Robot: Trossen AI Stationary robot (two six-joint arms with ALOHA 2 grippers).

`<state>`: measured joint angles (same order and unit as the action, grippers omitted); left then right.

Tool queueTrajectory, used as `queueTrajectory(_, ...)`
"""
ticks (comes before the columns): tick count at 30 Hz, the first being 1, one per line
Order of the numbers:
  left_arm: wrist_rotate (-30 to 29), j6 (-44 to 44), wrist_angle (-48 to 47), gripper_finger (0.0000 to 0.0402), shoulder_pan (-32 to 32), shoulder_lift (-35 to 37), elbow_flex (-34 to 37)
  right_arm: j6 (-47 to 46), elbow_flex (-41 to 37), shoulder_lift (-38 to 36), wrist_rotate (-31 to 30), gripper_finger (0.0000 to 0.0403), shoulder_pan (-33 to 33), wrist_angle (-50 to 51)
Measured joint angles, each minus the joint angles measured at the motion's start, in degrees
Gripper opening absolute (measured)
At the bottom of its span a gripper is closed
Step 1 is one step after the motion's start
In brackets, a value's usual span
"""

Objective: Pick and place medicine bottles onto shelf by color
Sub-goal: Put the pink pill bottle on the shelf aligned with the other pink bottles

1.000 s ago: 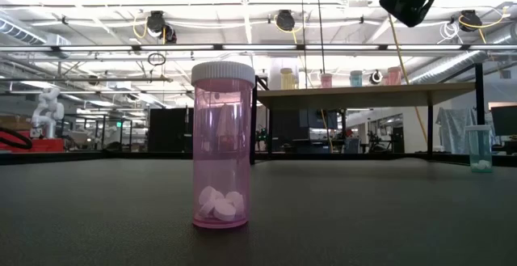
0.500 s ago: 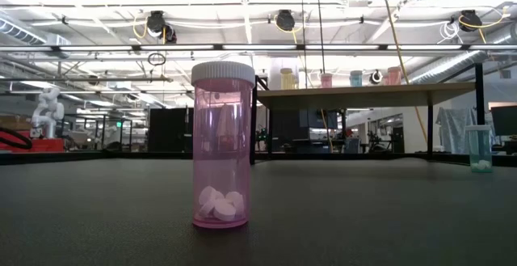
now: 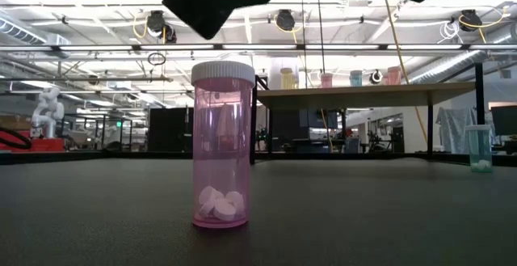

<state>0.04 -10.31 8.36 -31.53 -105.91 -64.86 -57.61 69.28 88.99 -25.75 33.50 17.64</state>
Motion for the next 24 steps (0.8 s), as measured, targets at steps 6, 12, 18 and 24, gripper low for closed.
queueTrajectory(6,-0.3,4.4,-2.3,0.0241,0.1,-1.0,0.0,-2.4,0.0,-0.6,0.2,0.0214,0.3,1.3)
queueTrajectory(12,-1.1,6.1,-6.0,0.0241,0.3,-2.4,0.0,-2.4,0.0,-1.1,0.3,0.0214,0.4,1.4)
queueTrajectory(18,-1.6,7.3,-5.5,0.0241,0.7,-2.6,0.0,-2.3,0.0,-1.2,0.1,0.0214,0.4,1.6)
queueTrajectory(24,-1.6,8.4,-5.6,0.0241,0.9,-2.7,0.0,-1.4,0.0,-1.2,0.1,0.0214,0.2,1.5)
